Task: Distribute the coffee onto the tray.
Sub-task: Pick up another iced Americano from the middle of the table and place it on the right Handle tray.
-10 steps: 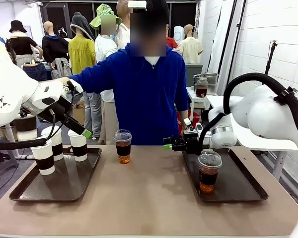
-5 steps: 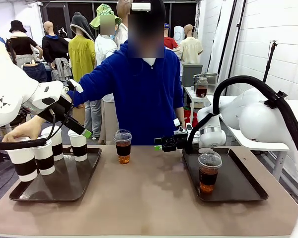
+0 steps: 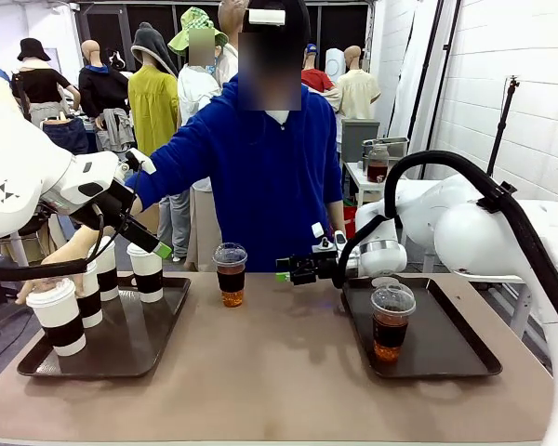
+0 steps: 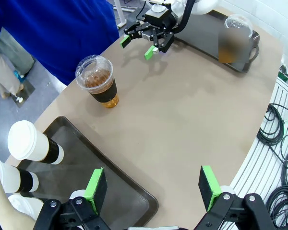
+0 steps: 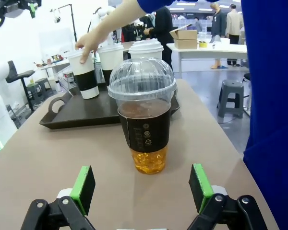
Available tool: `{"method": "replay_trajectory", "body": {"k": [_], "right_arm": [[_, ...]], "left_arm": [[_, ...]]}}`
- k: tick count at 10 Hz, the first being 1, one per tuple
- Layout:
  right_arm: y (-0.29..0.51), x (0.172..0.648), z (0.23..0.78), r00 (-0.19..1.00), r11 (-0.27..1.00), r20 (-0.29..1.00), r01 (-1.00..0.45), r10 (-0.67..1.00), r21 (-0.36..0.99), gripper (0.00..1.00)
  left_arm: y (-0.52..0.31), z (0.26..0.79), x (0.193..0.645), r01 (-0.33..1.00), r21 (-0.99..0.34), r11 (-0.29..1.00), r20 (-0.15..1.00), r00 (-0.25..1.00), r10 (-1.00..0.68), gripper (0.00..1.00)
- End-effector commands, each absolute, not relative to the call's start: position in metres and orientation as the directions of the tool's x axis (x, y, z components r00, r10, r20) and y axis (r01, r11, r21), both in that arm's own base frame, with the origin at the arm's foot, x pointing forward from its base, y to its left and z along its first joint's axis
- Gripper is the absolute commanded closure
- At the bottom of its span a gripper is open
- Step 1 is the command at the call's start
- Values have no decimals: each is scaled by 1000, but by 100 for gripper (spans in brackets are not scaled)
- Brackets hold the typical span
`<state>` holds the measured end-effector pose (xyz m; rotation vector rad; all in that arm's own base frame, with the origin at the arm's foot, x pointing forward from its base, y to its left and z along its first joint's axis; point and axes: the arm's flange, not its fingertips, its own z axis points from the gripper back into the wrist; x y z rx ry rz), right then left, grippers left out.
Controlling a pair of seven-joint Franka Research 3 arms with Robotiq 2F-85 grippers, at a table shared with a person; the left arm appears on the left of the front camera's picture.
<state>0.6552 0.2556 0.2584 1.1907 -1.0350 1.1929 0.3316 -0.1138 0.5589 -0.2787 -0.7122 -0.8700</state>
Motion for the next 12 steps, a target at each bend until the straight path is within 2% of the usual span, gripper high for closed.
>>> {"method": "replay_trajectory", "body": {"k": [1,7,12], "right_arm": [[266,667,259,131,3,985,-991,116,132,0],[259,657,259,114,-15,987,-993,112,116,0],[307,652,247,121,-40,987,-991,108,126,0]], "left_arm": [[-112,559,332,777,51,627,675,437,-595,0],[-112,559,332,777,51,627,675,437,-595,0],[-112,559,332,777,51,627,675,437,-595,0]]}}
